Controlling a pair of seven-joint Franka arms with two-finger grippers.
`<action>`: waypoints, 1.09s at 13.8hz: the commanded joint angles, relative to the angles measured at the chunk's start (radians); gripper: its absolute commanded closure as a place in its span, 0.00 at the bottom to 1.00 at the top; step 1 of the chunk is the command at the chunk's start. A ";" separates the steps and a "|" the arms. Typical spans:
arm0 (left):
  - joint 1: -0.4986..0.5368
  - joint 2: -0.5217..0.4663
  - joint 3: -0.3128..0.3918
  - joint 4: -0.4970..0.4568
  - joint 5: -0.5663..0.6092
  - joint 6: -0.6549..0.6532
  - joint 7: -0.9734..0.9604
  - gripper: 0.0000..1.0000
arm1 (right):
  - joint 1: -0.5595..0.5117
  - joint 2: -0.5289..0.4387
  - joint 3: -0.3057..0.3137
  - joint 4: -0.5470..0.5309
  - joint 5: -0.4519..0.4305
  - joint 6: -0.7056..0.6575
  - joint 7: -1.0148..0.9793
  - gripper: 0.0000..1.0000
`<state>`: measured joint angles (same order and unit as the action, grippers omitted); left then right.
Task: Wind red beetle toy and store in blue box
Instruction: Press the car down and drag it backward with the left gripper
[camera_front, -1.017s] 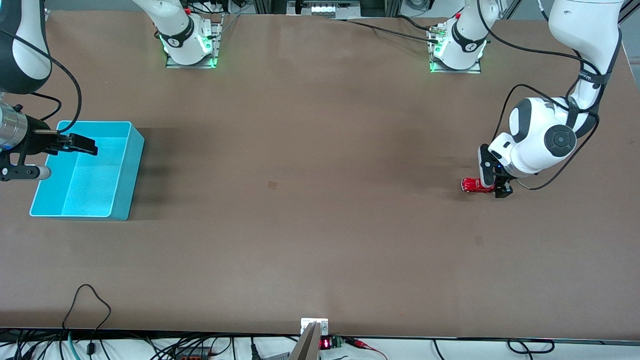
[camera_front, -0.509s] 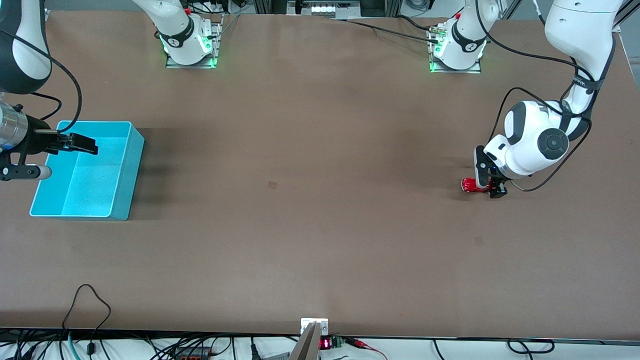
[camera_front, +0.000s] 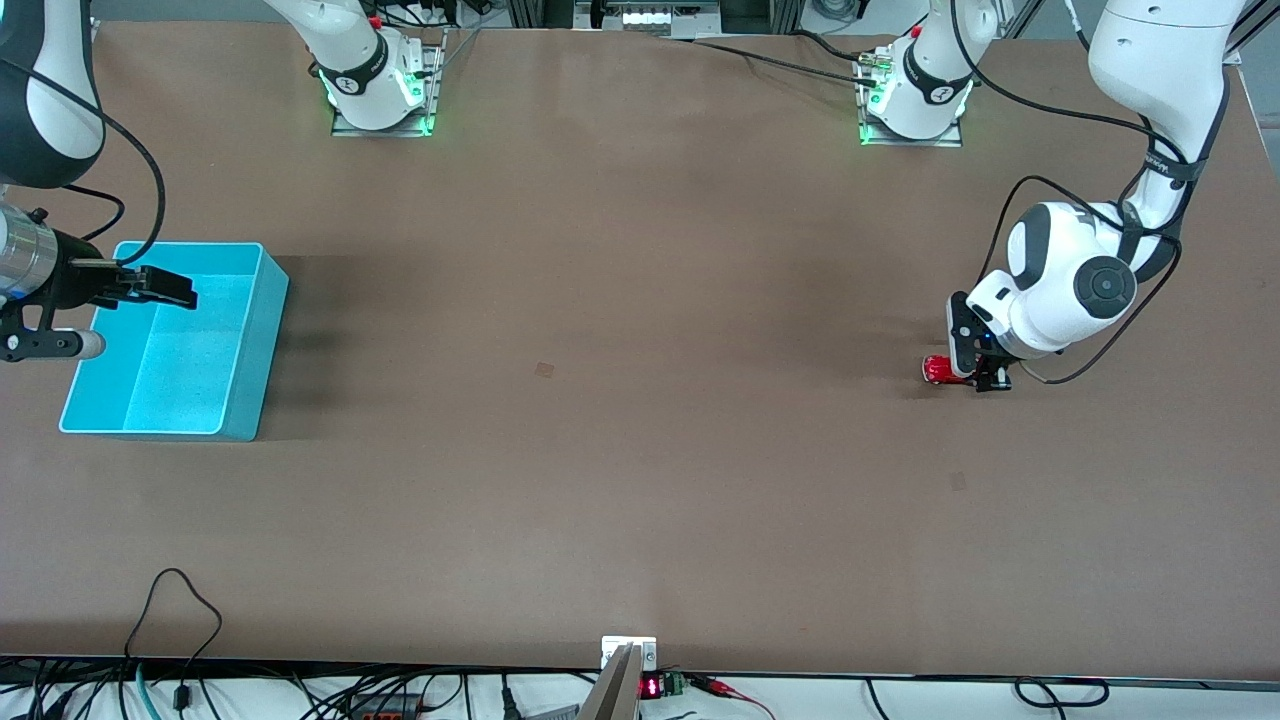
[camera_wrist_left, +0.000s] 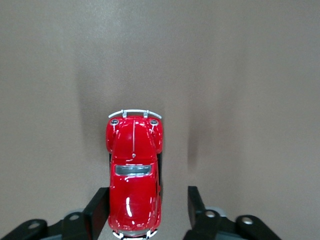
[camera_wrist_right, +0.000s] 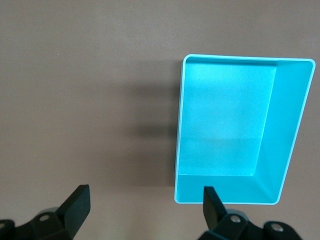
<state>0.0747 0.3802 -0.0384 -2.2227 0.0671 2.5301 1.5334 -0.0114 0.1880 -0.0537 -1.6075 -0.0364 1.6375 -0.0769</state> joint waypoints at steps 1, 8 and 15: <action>0.013 0.002 -0.011 -0.003 -0.021 0.007 0.031 0.41 | -0.001 -0.009 0.005 0.005 0.004 -0.015 0.005 0.00; 0.013 0.002 -0.009 -0.003 -0.021 0.007 0.033 0.64 | -0.004 -0.009 0.005 0.003 0.006 -0.015 0.005 0.00; 0.013 0.003 -0.009 -0.003 -0.021 0.004 0.031 0.72 | -0.007 -0.009 0.005 0.003 0.006 -0.015 0.000 0.00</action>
<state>0.0758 0.3794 -0.0385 -2.2185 0.0670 2.5424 1.5350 -0.0115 0.1880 -0.0535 -1.6075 -0.0364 1.6371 -0.0768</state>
